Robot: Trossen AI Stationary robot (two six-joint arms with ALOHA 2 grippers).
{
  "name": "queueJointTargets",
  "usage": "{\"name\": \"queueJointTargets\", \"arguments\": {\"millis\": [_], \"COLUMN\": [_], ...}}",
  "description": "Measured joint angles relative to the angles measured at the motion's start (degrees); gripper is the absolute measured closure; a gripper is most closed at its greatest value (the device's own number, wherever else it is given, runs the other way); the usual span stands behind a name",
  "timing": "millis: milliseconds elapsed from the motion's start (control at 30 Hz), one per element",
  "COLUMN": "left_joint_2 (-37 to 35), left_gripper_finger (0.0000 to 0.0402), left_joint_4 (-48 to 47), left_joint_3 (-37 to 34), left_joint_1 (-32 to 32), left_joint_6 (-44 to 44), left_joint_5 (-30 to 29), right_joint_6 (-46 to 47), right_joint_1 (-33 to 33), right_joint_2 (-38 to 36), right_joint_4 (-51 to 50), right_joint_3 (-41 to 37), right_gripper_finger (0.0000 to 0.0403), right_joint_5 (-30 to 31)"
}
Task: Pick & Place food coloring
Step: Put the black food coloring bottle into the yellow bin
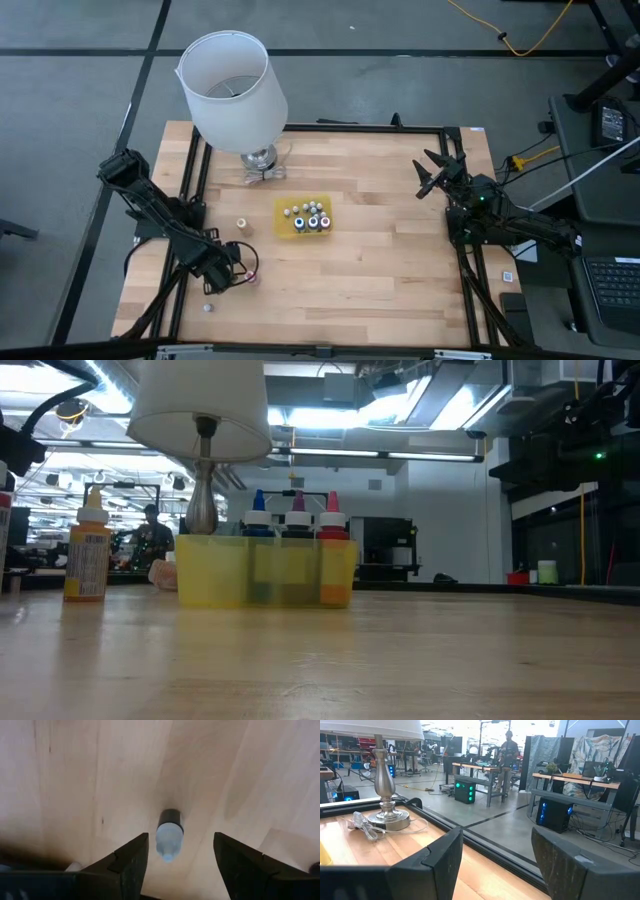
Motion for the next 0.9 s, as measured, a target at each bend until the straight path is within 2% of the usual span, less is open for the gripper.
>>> {"name": "queueJointTargets", "arguments": {"millis": [567, 700, 900], "left_joint_2": [0.00, -0.02, -0.06], "left_gripper_finger": [0.0321, 0.0335, 0.0337], "left_joint_4": [0.18, 0.20, 0.17], "left_joint_3": [0.00, 0.02, 0.52], "left_joint_1": [0.00, 0.02, 0.02], "left_joint_6": [-0.04, -0.07, -1.14], "left_joint_5": [-0.34, -0.10, 1.41], "right_joint_6": [0.00, 0.00, 0.00], "right_joint_1": [-0.02, 0.00, -0.01], "right_joint_2": [0.02, 0.02, 0.01], "right_joint_4": [0.00, 0.00, 0.00], "right_joint_3": [0.00, 0.00, 0.01], "right_gripper_finger": [0.0166, 0.0166, 0.0166], "right_joint_5": [0.02, -0.01, 0.01]}}
